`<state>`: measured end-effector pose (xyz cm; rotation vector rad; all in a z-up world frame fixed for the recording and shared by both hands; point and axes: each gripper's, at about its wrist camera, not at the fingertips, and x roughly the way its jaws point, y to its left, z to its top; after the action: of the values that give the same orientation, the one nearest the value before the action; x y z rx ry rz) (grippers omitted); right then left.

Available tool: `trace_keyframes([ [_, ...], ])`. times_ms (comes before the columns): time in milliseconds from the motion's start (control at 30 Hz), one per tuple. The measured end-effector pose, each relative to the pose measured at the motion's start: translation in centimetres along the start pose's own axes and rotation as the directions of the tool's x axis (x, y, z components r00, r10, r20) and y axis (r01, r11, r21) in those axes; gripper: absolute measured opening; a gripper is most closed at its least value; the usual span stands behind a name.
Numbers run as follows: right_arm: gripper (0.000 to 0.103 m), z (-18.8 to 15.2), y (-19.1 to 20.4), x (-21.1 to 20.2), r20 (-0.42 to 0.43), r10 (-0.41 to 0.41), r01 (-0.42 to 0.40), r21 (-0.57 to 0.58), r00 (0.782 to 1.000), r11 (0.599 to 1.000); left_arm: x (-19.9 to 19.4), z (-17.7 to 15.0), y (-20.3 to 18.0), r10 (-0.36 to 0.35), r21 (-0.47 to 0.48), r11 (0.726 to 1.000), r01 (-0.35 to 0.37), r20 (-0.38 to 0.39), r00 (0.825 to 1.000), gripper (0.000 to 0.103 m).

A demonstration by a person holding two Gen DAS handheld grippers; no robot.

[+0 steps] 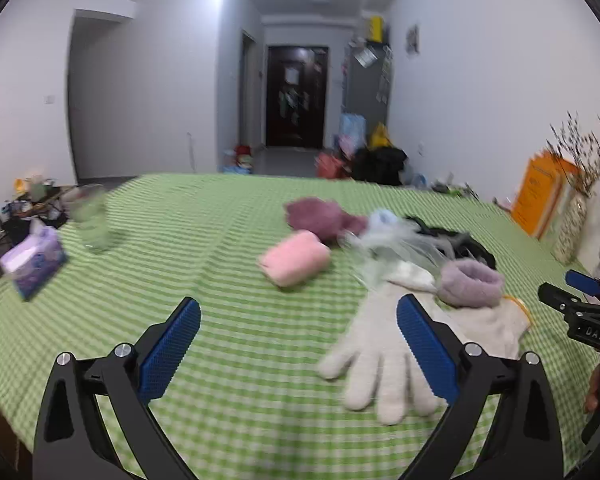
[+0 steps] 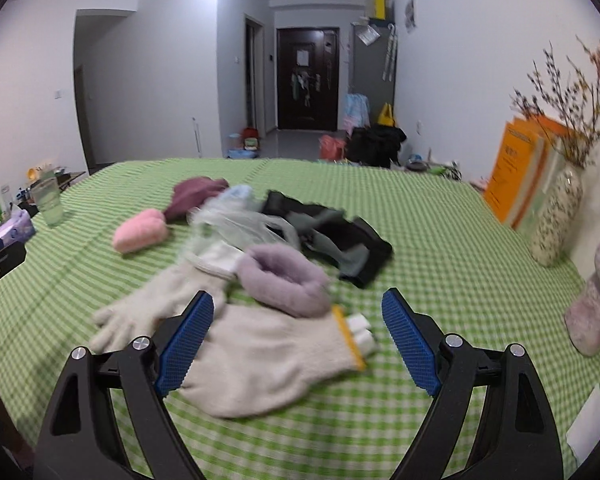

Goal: Organize soft objects
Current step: 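Grasp the white cotton glove with the left tool while the right tool grasps the lilac headband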

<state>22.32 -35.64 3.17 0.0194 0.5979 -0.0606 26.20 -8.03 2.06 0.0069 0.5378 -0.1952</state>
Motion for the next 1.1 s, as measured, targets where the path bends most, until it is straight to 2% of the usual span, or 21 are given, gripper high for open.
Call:
trace_keyframes([
  [100,0.083,-0.2,-1.2,1.3,-0.039,0.013,-0.012,0.025,0.999,1.000,2.8,0.1,-2.2,-0.068,0.033,0.997,0.071,-0.084,0.994,0.096],
  [200,0.083,-0.1,-2.1,2.5,-0.068,0.037,-0.034,0.043,0.997,0.999,6.7,0.3,-4.6,-0.126,0.065,0.988,0.141,-0.197,0.972,0.096],
  [300,0.083,0.1,-2.7,3.6,-0.093,0.059,-0.054,0.051,0.994,0.997,9.9,0.3,-6.4,-0.171,0.071,0.978,0.195,-0.263,0.950,0.096],
  [367,0.083,0.2,-2.9,4.3,-0.105,0.066,-0.061,0.050,0.992,0.997,12.4,0.1,-7.7,-0.180,0.071,0.975,0.211,-0.312,0.933,0.096],
  [600,0.083,0.8,-3.0,6.8,-0.133,0.114,-0.108,0.051,0.985,0.993,19.4,-0.5,-9.3,-0.126,0.080,0.980,0.185,-0.472,0.873,0.096],
  [633,0.083,0.9,-2.9,7.2,-0.138,0.118,-0.112,0.046,0.983,0.993,19.9,-0.6,-9.4,-0.126,0.081,0.979,0.186,-0.480,0.868,0.096],
  [767,0.083,1.5,-2.3,9.3,-0.166,0.159,-0.154,0.043,0.973,0.987,20.4,-0.8,-9.8,-0.131,0.104,0.974,0.201,-0.464,0.876,0.096],
  [833,0.083,1.7,-1.9,10.3,-0.183,0.176,-0.171,0.045,0.967,0.984,20.3,-0.8,-9.8,-0.132,0.105,0.975,0.198,-0.445,0.886,0.082],
  [900,0.083,1.7,-1.4,11.6,-0.208,0.190,-0.185,0.042,0.959,0.982,19.4,-0.8,-10.2,-0.171,0.115,0.963,0.242,-0.430,0.887,0.051],
  [933,0.083,1.6,-1.1,12.0,-0.219,0.197,-0.193,0.041,0.955,0.980,19.2,-0.8,-10.4,-0.191,0.116,0.958,0.264,-0.430,0.882,0.043],
  [967,0.081,1.4,-0.8,12.7,-0.234,0.206,-0.202,0.041,0.950,0.979,19.0,-0.8,-10.5,-0.212,0.114,0.951,0.286,-0.433,0.876,0.029],
  [1000,0.077,1.3,-0.7,13.0,-0.244,0.215,-0.210,0.046,0.946,0.977,18.7,-0.9,-10.7,-0.231,0.114,0.945,0.307,-0.432,0.872,0.021],
  [1067,0.058,0.9,-0.5,13.5,-0.264,0.233,-0.227,0.053,0.936,0.973,18.1,-0.8,-10.7,-0.223,0.128,0.945,0.300,-0.416,0.881,0.015],
  [1100,0.055,0.9,-0.5,13.3,-0.262,0.236,-0.230,0.054,0.936,0.972,17.9,-0.7,-10.6,-0.220,0.131,0.946,0.296,-0.413,0.884,0.014],
])
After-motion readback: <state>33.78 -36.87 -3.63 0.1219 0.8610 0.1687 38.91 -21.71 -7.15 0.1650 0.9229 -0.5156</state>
